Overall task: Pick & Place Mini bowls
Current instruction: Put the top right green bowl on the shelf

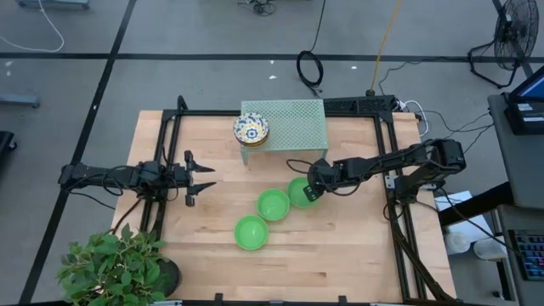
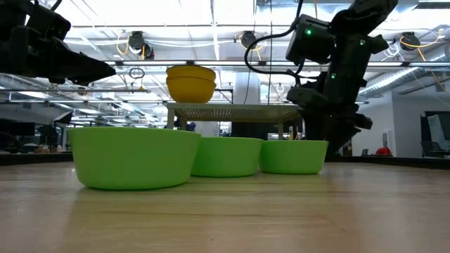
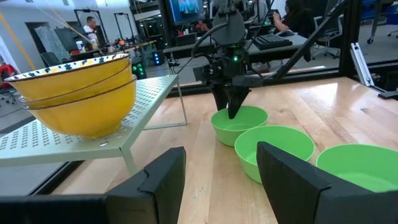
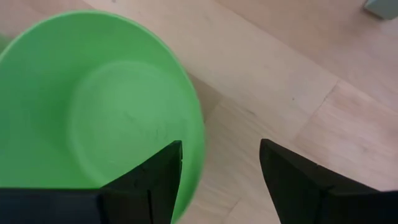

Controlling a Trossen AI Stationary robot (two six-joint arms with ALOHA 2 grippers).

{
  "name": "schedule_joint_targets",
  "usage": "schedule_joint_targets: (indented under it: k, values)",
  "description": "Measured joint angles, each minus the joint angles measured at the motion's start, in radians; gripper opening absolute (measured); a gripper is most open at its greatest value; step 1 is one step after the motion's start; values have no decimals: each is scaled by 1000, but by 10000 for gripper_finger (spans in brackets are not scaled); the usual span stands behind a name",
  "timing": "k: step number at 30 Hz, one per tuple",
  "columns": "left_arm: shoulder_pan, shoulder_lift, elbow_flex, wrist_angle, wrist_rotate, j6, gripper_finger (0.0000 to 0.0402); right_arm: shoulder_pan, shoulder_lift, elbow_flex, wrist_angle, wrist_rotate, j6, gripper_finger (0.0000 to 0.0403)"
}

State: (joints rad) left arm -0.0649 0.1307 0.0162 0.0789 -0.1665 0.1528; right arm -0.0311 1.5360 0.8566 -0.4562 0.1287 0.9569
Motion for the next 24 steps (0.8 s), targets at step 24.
schedule_joint_targets:
  k: [24]
  values:
    - [0,0,0,0,0,0,202,-3,0,0,-224,0,117,203]
